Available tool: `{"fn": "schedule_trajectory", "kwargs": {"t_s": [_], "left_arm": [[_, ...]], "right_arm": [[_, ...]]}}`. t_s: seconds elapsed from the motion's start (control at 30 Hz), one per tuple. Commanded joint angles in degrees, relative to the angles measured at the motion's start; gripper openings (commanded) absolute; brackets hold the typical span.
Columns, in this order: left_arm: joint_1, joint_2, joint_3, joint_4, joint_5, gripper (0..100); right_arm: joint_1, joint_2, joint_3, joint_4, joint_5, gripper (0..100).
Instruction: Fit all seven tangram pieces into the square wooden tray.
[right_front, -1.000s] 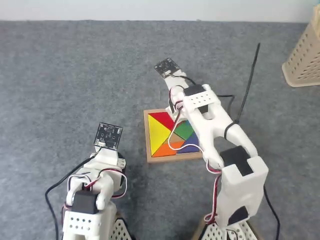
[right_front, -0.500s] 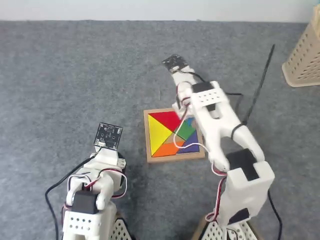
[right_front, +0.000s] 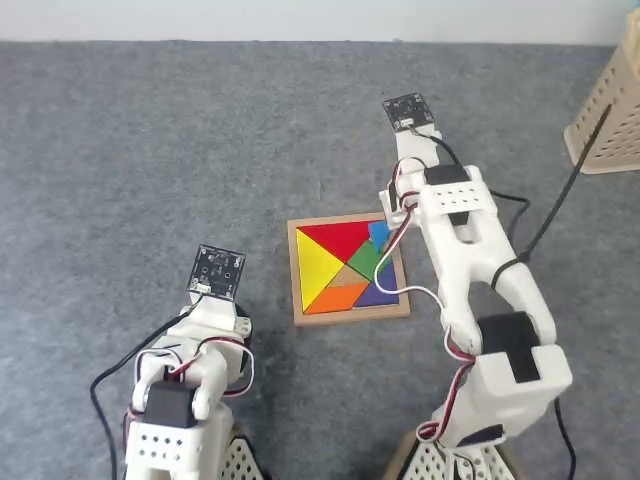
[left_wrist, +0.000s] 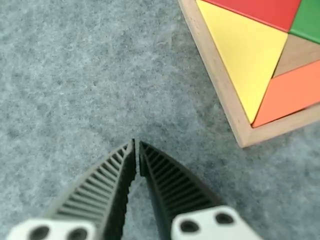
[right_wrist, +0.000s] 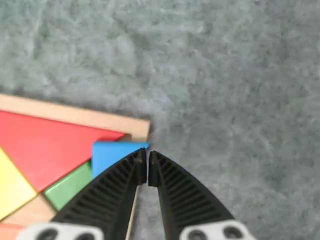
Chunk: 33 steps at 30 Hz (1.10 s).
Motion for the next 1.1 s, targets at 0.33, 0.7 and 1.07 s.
{"fn": "schedule_trajectory", "kwargs": {"t_s": [0.33,0.7,1.07], "left_arm": [[0.0,-1.2,-1.1,0.4,0.4,1],[0.0,-1.2,-1.1,0.4,0.4,1],[0.0,-1.2,-1.1,0.4,0.4,1]], "right_arm": [[-10.9,-15.4,16.5,-7.3,10.4,0.8],[-9.0,-8.3,14.0,-7.8,12.2,0.8],[-5.6,-6.6,13.0,-7.8,12.3,0.8]]}}
